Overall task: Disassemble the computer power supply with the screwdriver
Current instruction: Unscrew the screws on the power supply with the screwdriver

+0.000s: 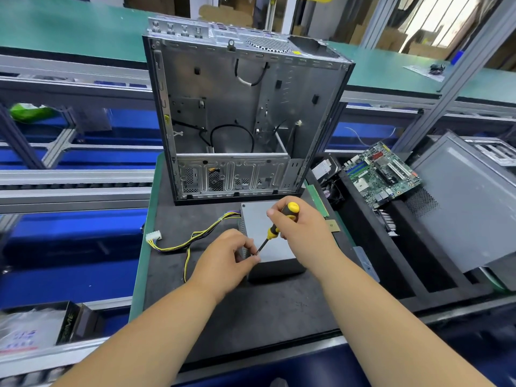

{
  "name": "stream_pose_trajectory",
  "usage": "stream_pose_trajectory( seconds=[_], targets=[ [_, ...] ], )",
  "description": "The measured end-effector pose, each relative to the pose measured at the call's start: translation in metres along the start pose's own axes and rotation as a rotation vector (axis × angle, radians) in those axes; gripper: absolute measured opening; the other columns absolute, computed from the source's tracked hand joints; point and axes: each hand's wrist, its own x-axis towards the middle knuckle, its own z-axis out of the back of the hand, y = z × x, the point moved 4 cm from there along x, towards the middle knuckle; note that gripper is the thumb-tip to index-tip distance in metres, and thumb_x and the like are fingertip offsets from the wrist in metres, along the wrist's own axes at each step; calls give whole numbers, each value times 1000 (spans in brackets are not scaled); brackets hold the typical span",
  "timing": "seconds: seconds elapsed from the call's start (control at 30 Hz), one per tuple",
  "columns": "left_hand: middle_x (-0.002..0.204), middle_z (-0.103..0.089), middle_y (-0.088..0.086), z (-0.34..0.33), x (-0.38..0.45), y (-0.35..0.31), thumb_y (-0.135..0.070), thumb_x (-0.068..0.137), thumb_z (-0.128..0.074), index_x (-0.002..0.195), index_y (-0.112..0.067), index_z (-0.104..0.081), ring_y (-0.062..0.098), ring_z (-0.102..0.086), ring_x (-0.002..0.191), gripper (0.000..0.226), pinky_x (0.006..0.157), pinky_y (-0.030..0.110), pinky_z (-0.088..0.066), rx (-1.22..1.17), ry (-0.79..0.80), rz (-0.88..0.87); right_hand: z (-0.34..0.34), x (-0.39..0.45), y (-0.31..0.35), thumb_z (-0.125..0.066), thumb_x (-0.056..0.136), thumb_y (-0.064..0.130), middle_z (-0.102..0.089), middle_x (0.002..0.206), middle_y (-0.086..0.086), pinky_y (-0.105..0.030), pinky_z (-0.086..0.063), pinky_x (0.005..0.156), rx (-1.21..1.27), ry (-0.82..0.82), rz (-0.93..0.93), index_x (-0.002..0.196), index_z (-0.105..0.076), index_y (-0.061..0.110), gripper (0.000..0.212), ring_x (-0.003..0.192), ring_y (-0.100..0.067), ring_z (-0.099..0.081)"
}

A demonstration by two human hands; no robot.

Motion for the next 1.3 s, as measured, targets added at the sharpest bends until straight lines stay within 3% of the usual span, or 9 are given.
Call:
stream_pose_trajectory(
  seconds=[0.13,0.23,0.37,0.47,0.57,0.7,0.9,1.13,1.3],
  targets=[
    [89,-57,-9,1,2,0,-21,78,-80,74,-31,-63,9,-56,68,20,70,32,-51,1,-4,-9,-4,0,8,-67,91,24,-63,76,13,-19,-46,64,-88,109,59,88,-58,35,14,69,-8,-58],
    [89,-56,-12,1,2,2,-22,78,-79,74,-31,-62,8,-52,63,19,67,26,-48,12,0,-8,-2,-1,14,-67,90,23,-66,84,8,-33,-53,73,-217,136,121,103,-48,43,30,76,-15,-62],
    [89,-56,-12,0,2,4,-24,78,-79,75,-31,-62,7,-51,61,18,67,29,-50,0,-11,14,-4,2,19,-63,92,22,-66,89,10,-41,-53,79,-367,124,225,106,-43,45,33,85,-14,-62],
    [89,-57,-12,0,3,4,-23,77,-79,75,-30,-63,7,-50,60,18,68,31,-51,3,-8,0,-12,2,20,-54,96,32,-59,86,7,-37,-50,77,-138,172,187,91,-50,36,7,83,-17,-59],
    [91,-56,-16,0,3,6,-26,77,-79,75,-32,-62,7,-50,60,18,66,28,-50,13,-12,3,-19,4,15,-42,95,38,-61,82,3,-41,-43,76,190,198,94,85,-55,23,22,82,-30,-55],
    [94,-54,-22,-1,2,7,-26,77,-79,76,-33,-61,6,-47,58,19,62,19,-44,-10,-10,1,-27,7,6,-46,94,29,-51,72,2,-35,-32,72,587,197,29,92,-53,19,12,68,-16,-45],
    [92,-55,-14,-2,1,9,-21,77,-80,76,-30,-62,6,-44,59,20,60,18,-43,-52,-4,-22,-29,8,1,-51,94,27,-53,76,-1,-29,-35,69,704,207,18,84,-45,16,16,68,-17,-45],
    [89,-53,-13,-1,2,10,-23,76,-79,76,-30,-62,7,-42,59,18,61,20,-39,-44,-5,-15,-33,8,7,-50,94,31,-60,79,0,-28,-38,70,636,217,40,82,-71,22,26,81,-22,-52],
    [90,-54,-10,0,0,6,-21,78,-79,78,-27,-63,1,-46,63,17,62,17,-36,-52,-2,-25,-37,11,5,-39,98,33,-46,67,-4,-29,-35,68,707,203,43,91,-66,7,39,66,-17,-41]
  ],
)
